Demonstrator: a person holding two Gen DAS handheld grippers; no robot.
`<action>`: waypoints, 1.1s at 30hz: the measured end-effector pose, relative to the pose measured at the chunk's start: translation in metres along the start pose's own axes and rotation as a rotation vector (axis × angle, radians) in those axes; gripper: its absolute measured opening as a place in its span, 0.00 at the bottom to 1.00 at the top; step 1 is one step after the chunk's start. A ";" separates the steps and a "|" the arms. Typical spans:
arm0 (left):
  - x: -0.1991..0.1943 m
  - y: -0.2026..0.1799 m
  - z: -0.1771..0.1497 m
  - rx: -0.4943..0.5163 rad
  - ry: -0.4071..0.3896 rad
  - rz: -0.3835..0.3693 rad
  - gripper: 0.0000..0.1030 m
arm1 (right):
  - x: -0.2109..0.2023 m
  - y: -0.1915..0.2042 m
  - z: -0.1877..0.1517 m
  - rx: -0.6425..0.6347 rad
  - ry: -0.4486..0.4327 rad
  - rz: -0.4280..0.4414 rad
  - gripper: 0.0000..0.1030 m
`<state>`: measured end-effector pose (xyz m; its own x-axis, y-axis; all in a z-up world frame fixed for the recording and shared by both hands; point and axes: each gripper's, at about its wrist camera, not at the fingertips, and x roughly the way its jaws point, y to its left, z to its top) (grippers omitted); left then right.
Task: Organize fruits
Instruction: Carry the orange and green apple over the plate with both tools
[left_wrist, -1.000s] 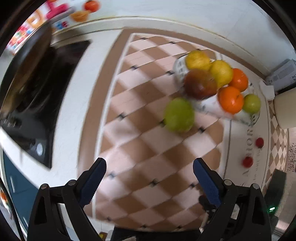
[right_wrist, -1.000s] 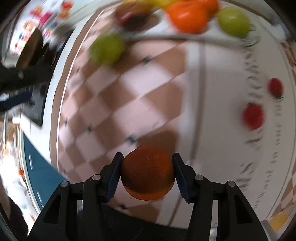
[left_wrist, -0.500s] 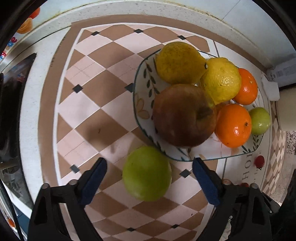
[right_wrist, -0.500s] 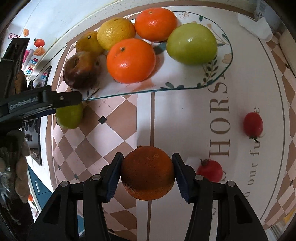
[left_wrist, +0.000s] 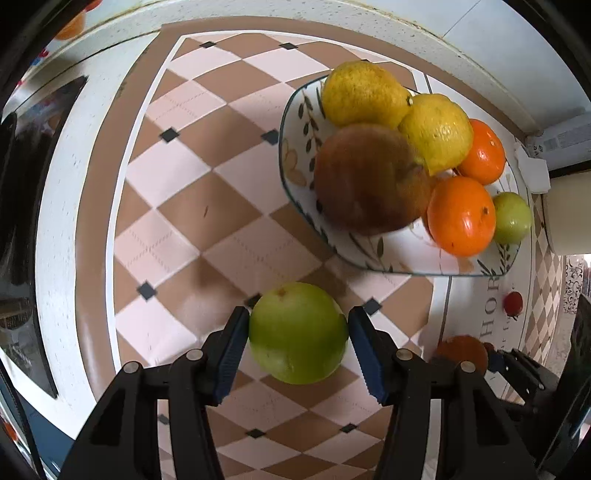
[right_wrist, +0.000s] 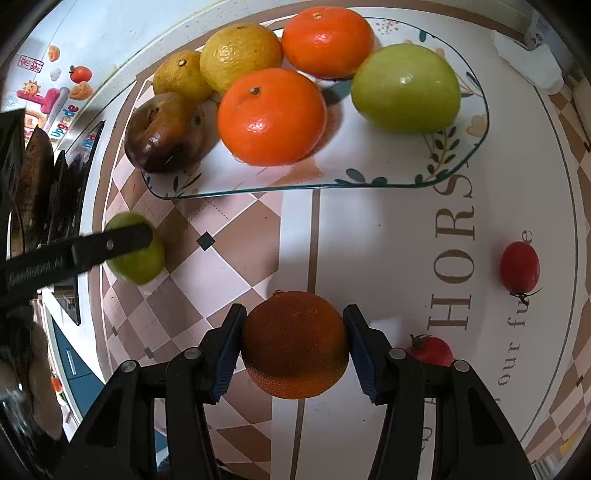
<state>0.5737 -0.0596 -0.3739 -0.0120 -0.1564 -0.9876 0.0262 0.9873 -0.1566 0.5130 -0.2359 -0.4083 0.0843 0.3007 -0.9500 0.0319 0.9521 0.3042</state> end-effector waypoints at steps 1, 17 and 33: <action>0.000 0.000 -0.005 0.001 -0.001 -0.001 0.51 | 0.000 0.001 0.000 -0.004 0.000 0.000 0.55; 0.014 -0.018 0.002 -0.011 0.008 -0.047 0.52 | 0.006 0.005 -0.003 -0.006 0.037 -0.005 0.56; 0.019 -0.025 -0.043 -0.040 0.067 -0.081 0.52 | 0.005 0.000 -0.009 -0.003 0.089 0.008 0.57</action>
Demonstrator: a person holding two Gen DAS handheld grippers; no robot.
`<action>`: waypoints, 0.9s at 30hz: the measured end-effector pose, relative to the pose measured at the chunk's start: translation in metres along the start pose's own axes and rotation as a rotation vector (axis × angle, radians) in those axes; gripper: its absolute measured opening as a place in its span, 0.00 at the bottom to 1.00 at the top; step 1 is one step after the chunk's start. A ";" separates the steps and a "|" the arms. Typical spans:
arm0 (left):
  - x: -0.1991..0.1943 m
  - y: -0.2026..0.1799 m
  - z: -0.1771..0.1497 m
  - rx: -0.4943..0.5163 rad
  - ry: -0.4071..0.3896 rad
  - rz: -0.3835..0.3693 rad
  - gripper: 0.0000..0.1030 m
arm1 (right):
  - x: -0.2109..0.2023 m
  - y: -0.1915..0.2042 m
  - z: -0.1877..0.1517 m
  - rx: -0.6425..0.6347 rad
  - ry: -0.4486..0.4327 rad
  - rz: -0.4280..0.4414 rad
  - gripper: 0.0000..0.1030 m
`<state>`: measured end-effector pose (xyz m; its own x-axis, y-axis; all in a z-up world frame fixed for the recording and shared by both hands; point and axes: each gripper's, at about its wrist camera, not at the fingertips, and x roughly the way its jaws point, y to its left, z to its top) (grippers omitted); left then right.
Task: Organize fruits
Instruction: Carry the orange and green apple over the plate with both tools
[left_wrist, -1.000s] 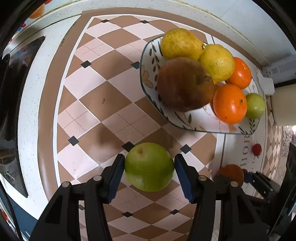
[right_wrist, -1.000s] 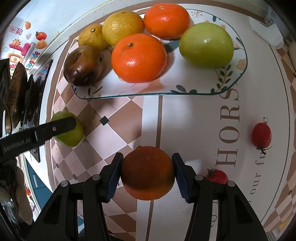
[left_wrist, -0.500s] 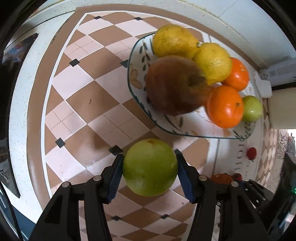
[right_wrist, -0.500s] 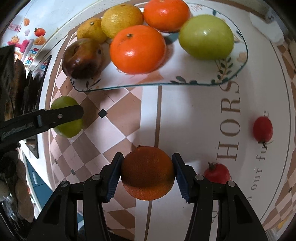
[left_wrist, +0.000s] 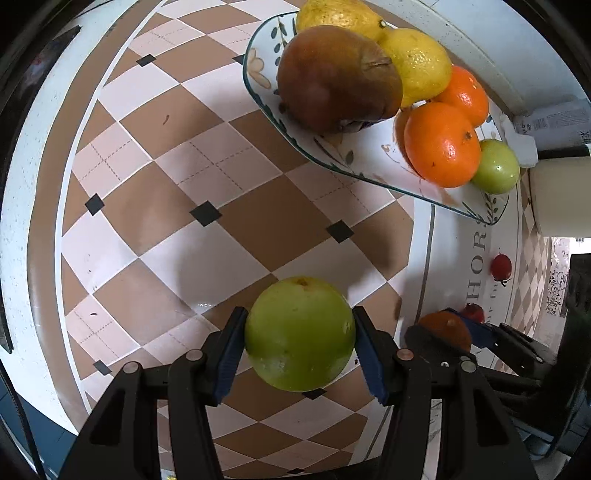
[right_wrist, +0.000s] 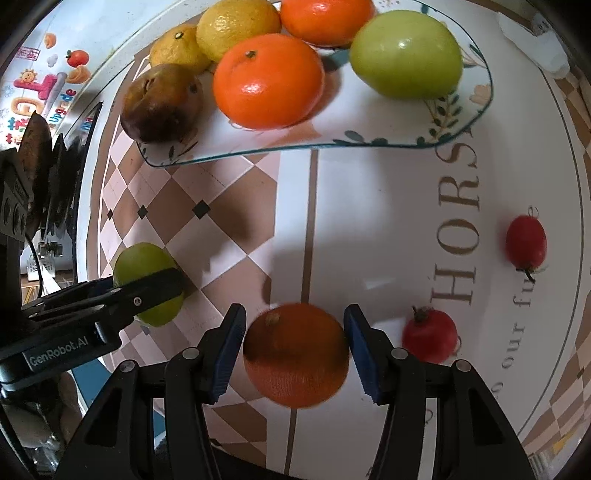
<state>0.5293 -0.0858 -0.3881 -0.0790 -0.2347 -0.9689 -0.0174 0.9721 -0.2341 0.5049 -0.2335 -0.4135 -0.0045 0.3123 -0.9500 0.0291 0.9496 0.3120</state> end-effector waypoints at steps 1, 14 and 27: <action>0.000 0.000 -0.001 -0.001 0.000 -0.001 0.52 | -0.002 -0.001 -0.002 0.001 -0.003 0.005 0.57; -0.004 0.005 0.004 -0.015 -0.004 -0.008 0.52 | -0.005 0.012 -0.022 -0.131 -0.025 -0.043 0.55; -0.074 -0.018 0.028 -0.042 -0.105 -0.156 0.52 | -0.087 -0.019 0.005 -0.044 -0.207 0.047 0.54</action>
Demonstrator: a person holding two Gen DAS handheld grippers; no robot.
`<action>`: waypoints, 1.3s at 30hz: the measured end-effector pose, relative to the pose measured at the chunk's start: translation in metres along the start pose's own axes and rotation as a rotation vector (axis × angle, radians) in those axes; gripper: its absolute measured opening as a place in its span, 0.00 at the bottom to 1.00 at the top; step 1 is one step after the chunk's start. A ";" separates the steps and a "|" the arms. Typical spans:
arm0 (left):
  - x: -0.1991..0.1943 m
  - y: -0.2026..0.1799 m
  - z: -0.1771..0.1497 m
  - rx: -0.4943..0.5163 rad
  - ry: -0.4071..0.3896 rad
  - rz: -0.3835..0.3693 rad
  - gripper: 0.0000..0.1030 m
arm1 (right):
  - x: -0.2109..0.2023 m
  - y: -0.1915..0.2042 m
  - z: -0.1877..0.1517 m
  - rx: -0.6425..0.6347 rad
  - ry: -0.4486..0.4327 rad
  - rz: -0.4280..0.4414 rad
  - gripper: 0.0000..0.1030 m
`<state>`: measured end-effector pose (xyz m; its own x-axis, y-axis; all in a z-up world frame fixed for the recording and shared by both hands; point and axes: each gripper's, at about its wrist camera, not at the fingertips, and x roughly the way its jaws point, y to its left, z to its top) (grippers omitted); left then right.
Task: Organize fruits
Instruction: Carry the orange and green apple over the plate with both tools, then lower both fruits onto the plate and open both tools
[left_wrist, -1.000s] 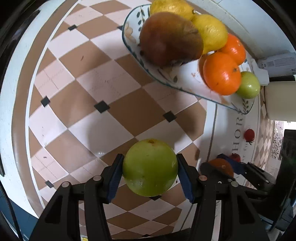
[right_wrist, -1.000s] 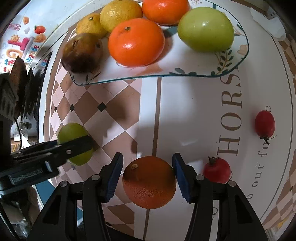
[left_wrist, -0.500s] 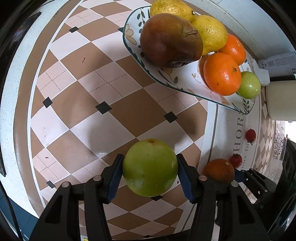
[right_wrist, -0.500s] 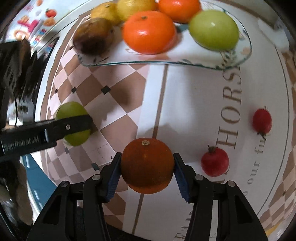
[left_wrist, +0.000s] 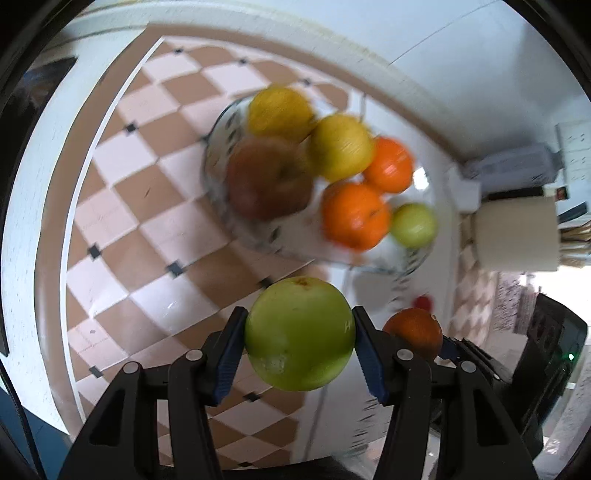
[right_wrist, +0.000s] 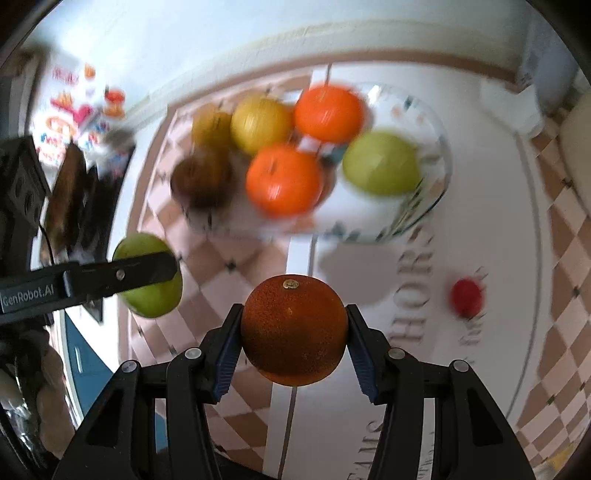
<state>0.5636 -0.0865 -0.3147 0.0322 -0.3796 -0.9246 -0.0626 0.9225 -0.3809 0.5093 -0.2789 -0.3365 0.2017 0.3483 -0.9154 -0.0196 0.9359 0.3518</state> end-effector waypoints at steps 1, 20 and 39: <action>-0.004 -0.006 0.006 0.003 -0.008 -0.012 0.52 | -0.009 -0.006 0.007 0.018 -0.020 0.007 0.54; -0.028 0.020 0.118 -0.039 -0.125 0.133 0.52 | -0.018 -0.078 0.100 0.173 -0.136 -0.036 0.54; 0.013 0.049 0.128 -0.098 -0.066 0.180 0.53 | 0.019 -0.072 0.132 0.099 -0.118 -0.167 0.54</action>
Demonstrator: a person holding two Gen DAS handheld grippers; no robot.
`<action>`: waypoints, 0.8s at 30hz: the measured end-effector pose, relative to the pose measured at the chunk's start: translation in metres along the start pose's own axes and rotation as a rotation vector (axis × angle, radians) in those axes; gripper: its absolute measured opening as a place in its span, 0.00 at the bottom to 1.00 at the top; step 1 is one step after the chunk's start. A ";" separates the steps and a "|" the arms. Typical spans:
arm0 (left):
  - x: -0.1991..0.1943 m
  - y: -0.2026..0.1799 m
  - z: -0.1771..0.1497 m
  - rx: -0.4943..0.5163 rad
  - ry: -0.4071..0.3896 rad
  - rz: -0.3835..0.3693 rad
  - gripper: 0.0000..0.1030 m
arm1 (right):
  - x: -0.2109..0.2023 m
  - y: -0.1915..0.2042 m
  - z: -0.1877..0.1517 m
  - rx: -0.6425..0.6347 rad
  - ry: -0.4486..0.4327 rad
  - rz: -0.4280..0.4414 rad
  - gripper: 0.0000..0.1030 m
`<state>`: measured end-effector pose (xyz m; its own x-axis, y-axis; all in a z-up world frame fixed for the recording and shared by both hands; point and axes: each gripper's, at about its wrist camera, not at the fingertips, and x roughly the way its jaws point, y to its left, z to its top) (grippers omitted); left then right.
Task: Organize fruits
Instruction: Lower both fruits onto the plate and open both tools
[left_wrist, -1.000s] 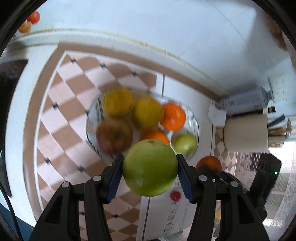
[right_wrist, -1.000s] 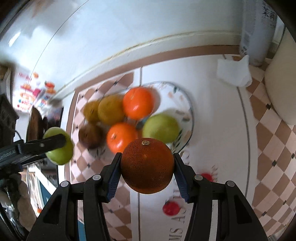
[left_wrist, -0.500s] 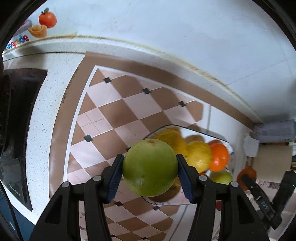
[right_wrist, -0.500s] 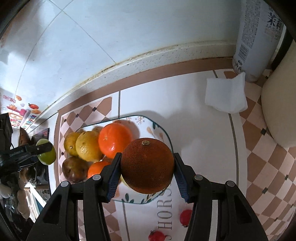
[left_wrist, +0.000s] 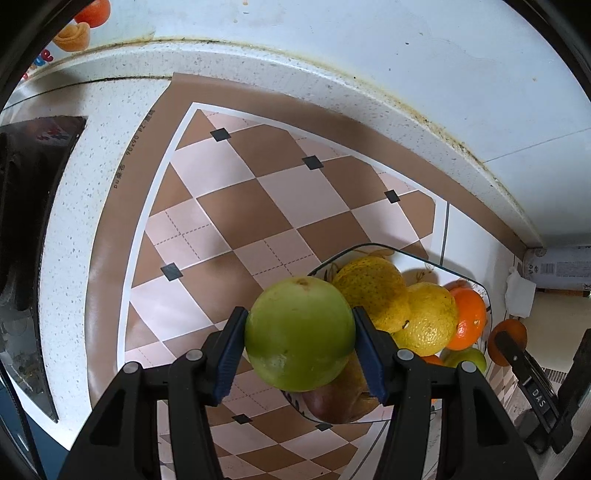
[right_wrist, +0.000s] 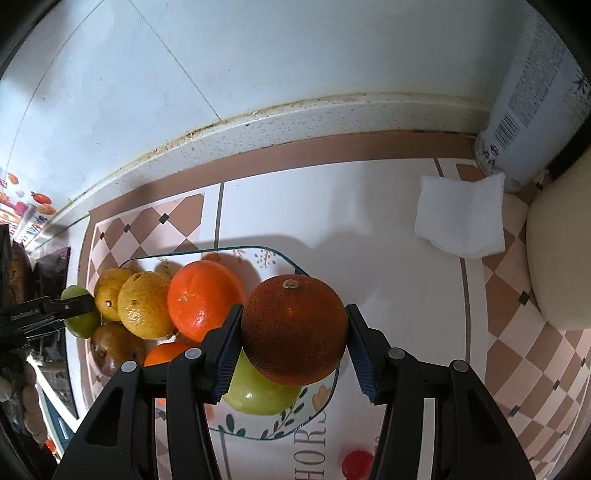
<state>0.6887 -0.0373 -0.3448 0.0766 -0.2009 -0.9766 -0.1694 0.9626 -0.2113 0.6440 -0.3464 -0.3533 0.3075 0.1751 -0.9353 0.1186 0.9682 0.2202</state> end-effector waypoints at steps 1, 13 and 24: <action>0.000 0.000 -0.001 -0.002 0.000 -0.002 0.53 | 0.001 0.001 0.001 -0.004 0.002 0.000 0.54; 0.009 -0.005 -0.013 -0.024 0.041 -0.080 0.53 | 0.020 0.001 0.001 0.020 0.045 0.021 0.56; 0.005 0.003 -0.011 -0.053 0.060 -0.073 0.53 | 0.012 -0.001 0.003 0.050 0.050 0.043 0.77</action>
<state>0.6780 -0.0376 -0.3510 0.0317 -0.2822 -0.9588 -0.2178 0.9343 -0.2822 0.6499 -0.3462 -0.3637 0.2656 0.2262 -0.9372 0.1534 0.9498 0.2727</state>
